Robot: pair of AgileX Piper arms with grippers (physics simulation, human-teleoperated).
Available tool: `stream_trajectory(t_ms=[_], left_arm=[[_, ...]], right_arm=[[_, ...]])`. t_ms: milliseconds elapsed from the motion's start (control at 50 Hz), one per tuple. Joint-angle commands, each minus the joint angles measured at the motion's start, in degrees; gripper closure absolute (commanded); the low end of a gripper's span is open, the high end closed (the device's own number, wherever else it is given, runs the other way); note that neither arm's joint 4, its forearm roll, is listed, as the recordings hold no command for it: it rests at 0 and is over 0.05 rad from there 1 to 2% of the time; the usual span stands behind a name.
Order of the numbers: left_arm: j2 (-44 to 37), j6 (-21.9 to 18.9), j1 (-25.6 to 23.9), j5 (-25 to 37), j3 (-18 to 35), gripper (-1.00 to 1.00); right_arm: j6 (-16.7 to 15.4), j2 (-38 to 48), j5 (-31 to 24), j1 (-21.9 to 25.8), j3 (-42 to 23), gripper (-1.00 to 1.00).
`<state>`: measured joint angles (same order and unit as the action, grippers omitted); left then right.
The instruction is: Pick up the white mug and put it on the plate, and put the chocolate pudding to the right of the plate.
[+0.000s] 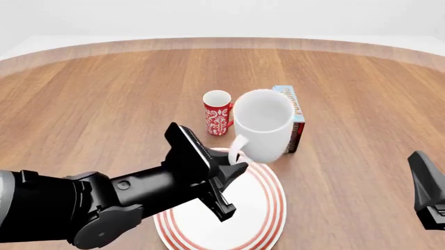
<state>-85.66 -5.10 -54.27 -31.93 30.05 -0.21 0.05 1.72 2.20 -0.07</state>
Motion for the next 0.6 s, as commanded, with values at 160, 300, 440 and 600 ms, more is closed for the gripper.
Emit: stream_trajectory(t_ms=[160, 300, 440, 600], left_arm=[[3.2, 0.7, 2.2, -1.0, -4.4, 1.00], [5.0, 1.6, 3.4, -1.9, -7.0, 1.00], [6.0, 1.8, 3.5, -1.3, -8.8, 1.00], [7.1, 2.0, 3.9, -0.3, -10.0, 1.00]], right_arm=[[0.0, 0.0, 0.0, 0.0, 0.0, -1.00], [0.0, 0.0, 0.0, 0.0, 0.0, -1.00], [0.0, 0.0, 0.0, 0.0, 0.0, -1.00], [0.0, 0.0, 0.0, 0.0, 0.0, -1.00]])
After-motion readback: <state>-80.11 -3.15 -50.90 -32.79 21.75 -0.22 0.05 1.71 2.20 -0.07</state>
